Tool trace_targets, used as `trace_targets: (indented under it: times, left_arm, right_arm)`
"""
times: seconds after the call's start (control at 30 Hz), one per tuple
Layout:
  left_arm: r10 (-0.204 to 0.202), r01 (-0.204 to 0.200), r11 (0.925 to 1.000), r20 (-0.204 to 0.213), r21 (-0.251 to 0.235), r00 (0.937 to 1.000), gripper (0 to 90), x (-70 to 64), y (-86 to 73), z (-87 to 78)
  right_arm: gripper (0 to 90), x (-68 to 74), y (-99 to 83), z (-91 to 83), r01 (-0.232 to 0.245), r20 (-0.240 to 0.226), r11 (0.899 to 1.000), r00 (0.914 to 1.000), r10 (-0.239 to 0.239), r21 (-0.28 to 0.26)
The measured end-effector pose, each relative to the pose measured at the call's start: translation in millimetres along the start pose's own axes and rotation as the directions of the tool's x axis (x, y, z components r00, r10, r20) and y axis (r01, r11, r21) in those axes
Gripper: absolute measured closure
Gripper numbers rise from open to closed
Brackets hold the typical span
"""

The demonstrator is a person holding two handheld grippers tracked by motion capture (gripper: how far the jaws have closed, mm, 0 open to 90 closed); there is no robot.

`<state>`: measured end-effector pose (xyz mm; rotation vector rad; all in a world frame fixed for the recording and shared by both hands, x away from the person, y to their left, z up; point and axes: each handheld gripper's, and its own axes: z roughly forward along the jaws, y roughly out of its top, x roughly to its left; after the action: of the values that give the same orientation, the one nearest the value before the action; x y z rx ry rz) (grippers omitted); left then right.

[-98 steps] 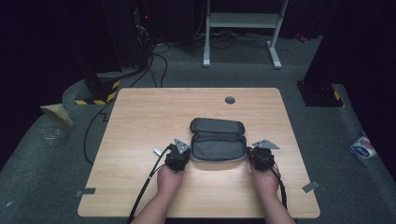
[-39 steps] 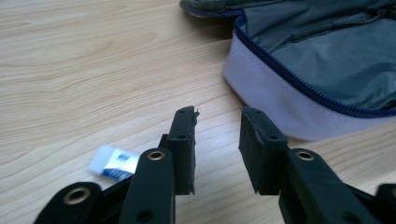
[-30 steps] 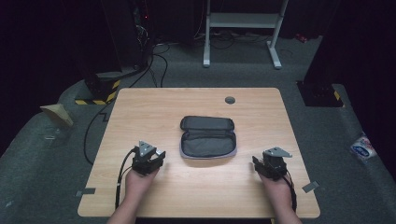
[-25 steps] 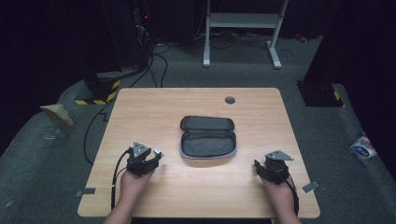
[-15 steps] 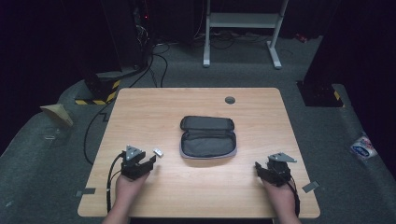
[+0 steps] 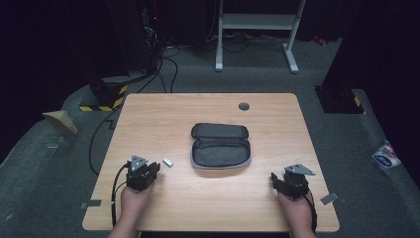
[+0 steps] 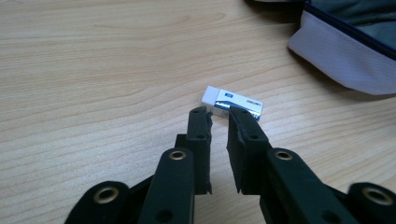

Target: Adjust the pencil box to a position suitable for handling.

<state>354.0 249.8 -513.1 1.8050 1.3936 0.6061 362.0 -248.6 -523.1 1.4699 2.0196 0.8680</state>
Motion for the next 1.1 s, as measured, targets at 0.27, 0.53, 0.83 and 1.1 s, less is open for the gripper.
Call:
trace_targets:
  times: [0.27,0.53,0.83,1.1]
  left_arm:
    - [0.016,-0.017,0.9995,0.012,0.028,0.9998,72.4,-5.4,2.0,8.6]
    - [-0.009,0.009,0.9994,0.01,0.032,0.9999,59.3,-15.9,8.6,19.7]
    - [0.001,-0.001,0.9984,-0.003,0.057,1.0,55.0,-19.0,12.1,35.1]
    - [0.03,-0.03,0.9979,-0.009,0.057,0.9995,54.0,-25.3,17.4,43.3]
  right_arm:
    - [40.4,0.8,1.1,1.2,-0.007,0.005,1.0,1.0,0.007,0.0]
    - [40.5,0.8,1.0,1.1,-0.006,0.006,1.0,1.0,0.006,0.0]
    - [41.6,1.1,0.9,0.9,-0.007,0.005,1.0,1.0,0.007,0.0]
    - [41.9,1.2,0.9,0.9,-0.007,0.006,1.0,1.0,0.007,-0.001]
